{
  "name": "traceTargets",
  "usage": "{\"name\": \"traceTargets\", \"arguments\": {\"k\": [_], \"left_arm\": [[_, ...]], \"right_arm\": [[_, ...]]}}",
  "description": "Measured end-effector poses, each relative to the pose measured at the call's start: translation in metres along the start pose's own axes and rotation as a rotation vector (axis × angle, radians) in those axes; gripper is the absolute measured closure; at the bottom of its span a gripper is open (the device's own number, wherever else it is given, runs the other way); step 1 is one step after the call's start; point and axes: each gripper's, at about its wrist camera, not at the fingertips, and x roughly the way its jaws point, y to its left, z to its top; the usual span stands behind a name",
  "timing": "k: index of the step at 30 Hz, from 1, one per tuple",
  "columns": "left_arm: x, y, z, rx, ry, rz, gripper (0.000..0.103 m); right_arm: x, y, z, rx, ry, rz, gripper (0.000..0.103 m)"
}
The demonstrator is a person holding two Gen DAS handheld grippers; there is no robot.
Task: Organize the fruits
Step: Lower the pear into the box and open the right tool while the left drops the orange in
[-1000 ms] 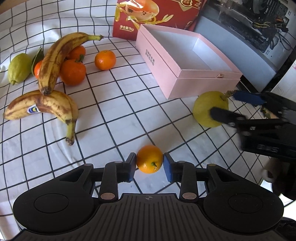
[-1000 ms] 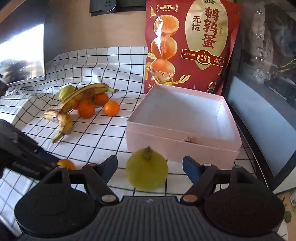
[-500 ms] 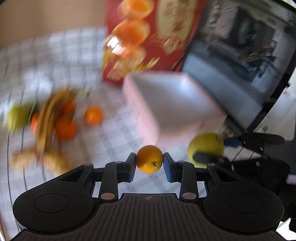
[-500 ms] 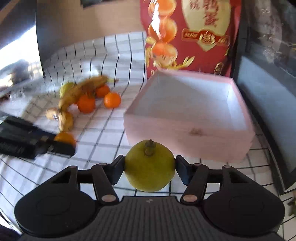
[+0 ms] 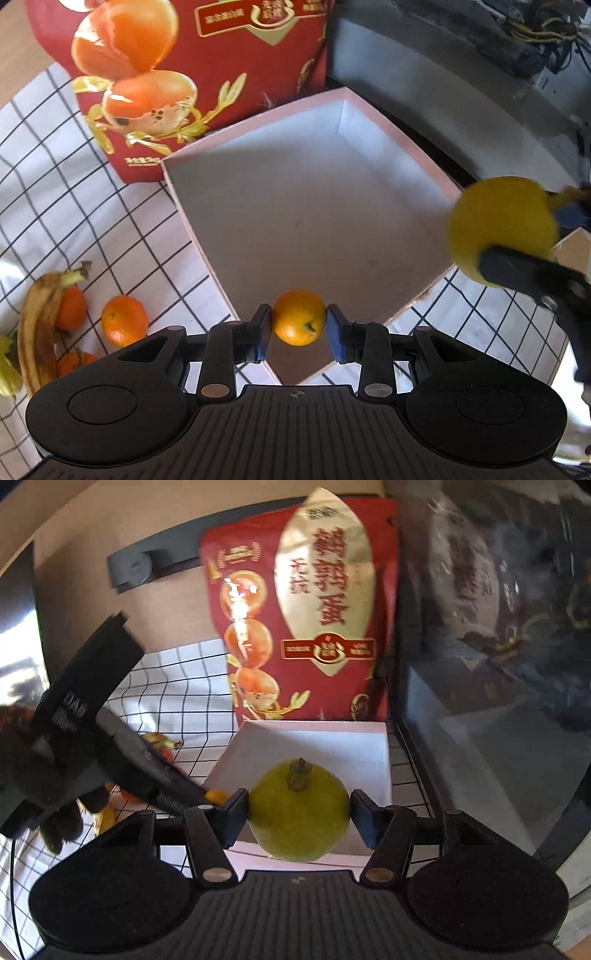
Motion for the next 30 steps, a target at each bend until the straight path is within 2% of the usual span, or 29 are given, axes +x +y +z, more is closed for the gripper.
{"name": "traceTargets", "arguments": {"k": [3,7,11,16,22,27,30], "left_arm": [[-0.016,0.006,-0.015,-0.073,-0.061,-0.045,0.066],[-0.045,0.019,-0.043,-0.177,-0.191,-0.070,0.066],[-0.068,0.028,-0.092,-0.314,-0.273,-0.071,0.067],[-0.073,0.036,-0.141,-0.396,-0.256,-0.039,0.067],[-0.074,0.057,-0.181,-0.525,-0.237,-0.016,0.067],[-0.073,0.068,-0.191,-0.561,-0.235,-0.013,0.067],[-0.069,0.072,-0.191,-0.565,-0.231,-0.018,0.067]], "right_arm": [[0.022,-0.014,0.003,0.065,0.040,0.050,0.043],[0.064,-0.017,0.012,0.110,0.105,0.123,0.043],[0.109,-0.007,0.027,0.099,0.158,0.199,0.043],[0.157,0.016,0.033,0.073,0.242,0.227,0.043],[0.181,0.020,0.023,0.078,0.301,0.206,0.043],[0.179,0.019,0.021,0.072,0.312,0.224,0.041],[0.170,0.018,0.022,0.084,0.290,0.239,0.041]]}}
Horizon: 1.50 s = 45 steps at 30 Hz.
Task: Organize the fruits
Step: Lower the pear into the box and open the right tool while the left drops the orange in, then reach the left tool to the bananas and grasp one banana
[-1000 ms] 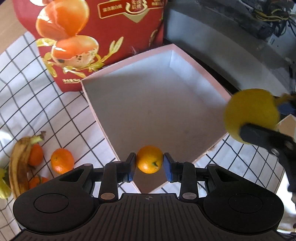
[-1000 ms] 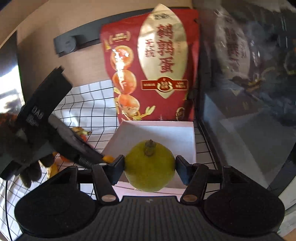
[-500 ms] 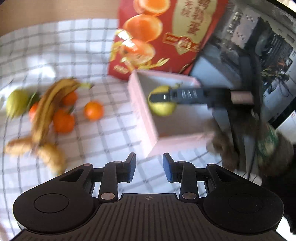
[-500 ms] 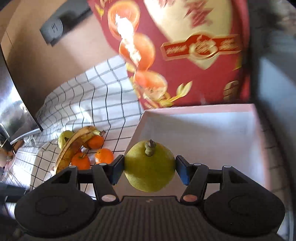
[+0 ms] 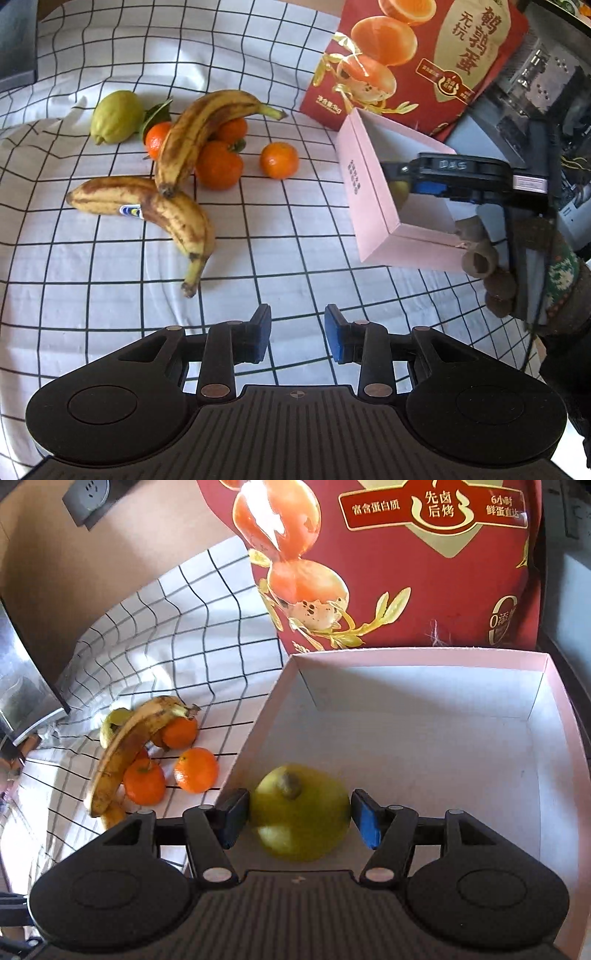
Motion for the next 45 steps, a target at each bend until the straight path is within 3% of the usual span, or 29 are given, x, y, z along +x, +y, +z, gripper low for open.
{"name": "traceTargets", "arguments": {"k": [5,9,14,17,23,32,36,40,45], "left_arm": [[0.004,0.001,0.001,0.011,0.010,-0.013,0.067],[0.004,0.008,0.005,0.023,-0.012,-0.002,0.067],[-0.011,0.037,0.022,-0.062,-0.130,0.045,0.067],[-0.021,0.062,0.034,-0.133,-0.204,0.083,0.067],[-0.031,0.104,0.043,-0.158,-0.268,0.156,0.067],[-0.030,0.155,0.019,-0.241,-0.245,0.089,0.067],[-0.030,0.149,0.026,-0.166,-0.237,-0.004,0.067],[-0.025,0.118,0.061,0.015,-0.233,-0.073,0.067],[0.013,0.086,0.116,0.160,-0.183,0.022,0.067]], "right_arm": [[-0.020,0.004,-0.002,0.001,-0.046,0.011,0.032],[-0.036,0.021,-0.012,-0.067,-0.070,-0.081,0.032],[-0.057,0.056,-0.030,-0.208,-0.123,-0.213,0.030],[-0.063,0.080,-0.037,-0.283,-0.152,-0.236,0.028],[-0.051,0.136,-0.042,-0.403,-0.152,-0.242,0.025],[0.013,0.214,-0.051,-0.521,-0.015,-0.131,0.024],[0.036,0.227,-0.043,-0.502,-0.027,-0.199,0.024],[0.037,0.231,-0.043,-0.506,-0.018,-0.209,0.024],[0.025,0.221,-0.067,-0.487,0.012,-0.228,0.024]]}}
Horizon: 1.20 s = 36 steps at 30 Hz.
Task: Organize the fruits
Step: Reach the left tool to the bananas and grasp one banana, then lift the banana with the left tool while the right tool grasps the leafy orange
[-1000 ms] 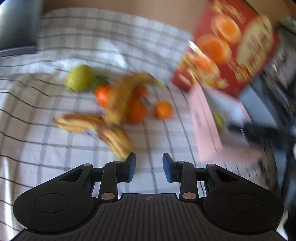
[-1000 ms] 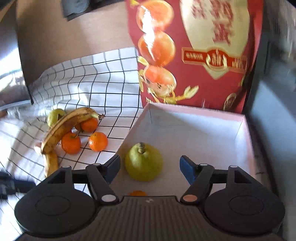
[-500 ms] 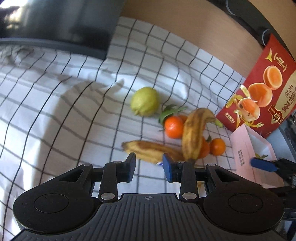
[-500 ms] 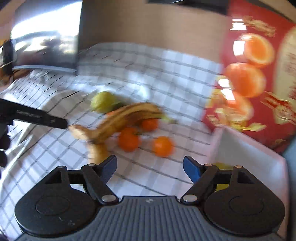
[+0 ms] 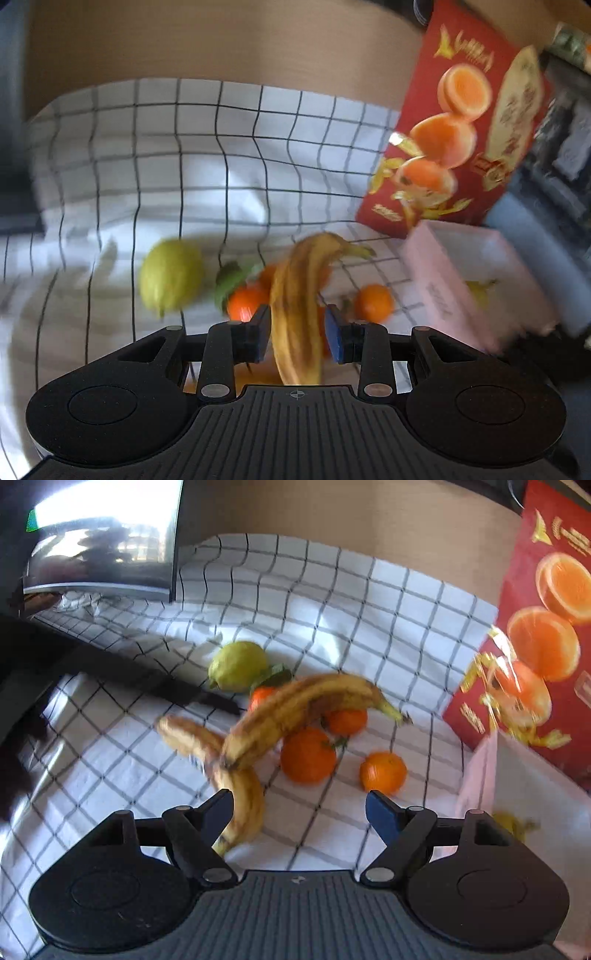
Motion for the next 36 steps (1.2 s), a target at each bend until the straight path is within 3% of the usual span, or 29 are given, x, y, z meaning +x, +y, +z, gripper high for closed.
{"name": "traceTargets", "arguments": {"k": [5,12,16,19,28,36], "left_arm": [[0.037,-0.011,0.023,0.074,0.084,0.019,0.067],[0.072,-0.022,0.037,0.125,0.154,0.065,0.057],[0.092,-0.027,0.036,0.160,0.217,0.092,0.059],[0.092,-0.028,0.032,0.171,0.207,0.102,0.059],[0.041,-0.014,0.016,-0.003,0.143,0.118,0.062],[-0.044,0.008,-0.049,-0.234,0.090,0.114,0.062]], "right_arm": [[-0.012,-0.014,-0.031,0.064,0.039,-0.011,0.024],[-0.028,-0.035,-0.058,0.133,0.052,-0.042,0.024],[-0.036,-0.040,-0.068,0.131,0.045,-0.065,0.024],[-0.041,-0.046,-0.076,0.137,0.042,-0.070,0.024],[-0.047,-0.055,-0.088,0.137,0.047,-0.041,0.024],[-0.038,-0.039,-0.071,0.044,0.017,0.046,0.024]]}}
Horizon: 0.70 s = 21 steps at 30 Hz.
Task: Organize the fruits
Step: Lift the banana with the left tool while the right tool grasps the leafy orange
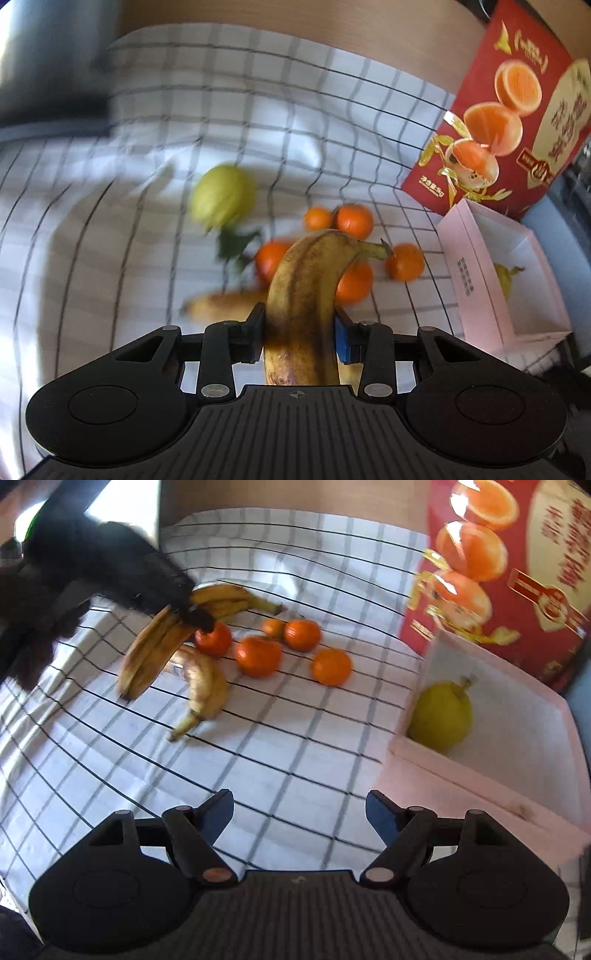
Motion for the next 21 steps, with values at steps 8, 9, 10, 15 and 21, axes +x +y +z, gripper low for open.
{"name": "traceTargets", "arguments": {"k": [8,9,10,15,21], "left_arm": [[-0.046,0.026,-0.076,-0.126,0.027,0.038,0.062],[-0.049,0.027,-0.084,-0.133,0.035,0.045,0.062],[-0.051,0.028,-0.092,-0.140,0.041,0.046,0.062],[-0.058,0.042,-0.121,-0.222,0.048,0.061,0.062],[-0.068,0.055,-0.134,-0.268,0.022,0.082,0.061]], "right_arm": [[0.036,0.002,0.056,0.026,-0.069,0.064,0.024],[0.043,0.003,0.065,0.033,-0.072,0.070,0.024],[0.051,0.005,0.073,0.038,-0.071,0.075,0.024],[0.076,0.026,0.101,-0.008,-0.073,0.162,0.024],[0.103,0.069,0.127,-0.147,-0.080,0.152,0.033]]}}
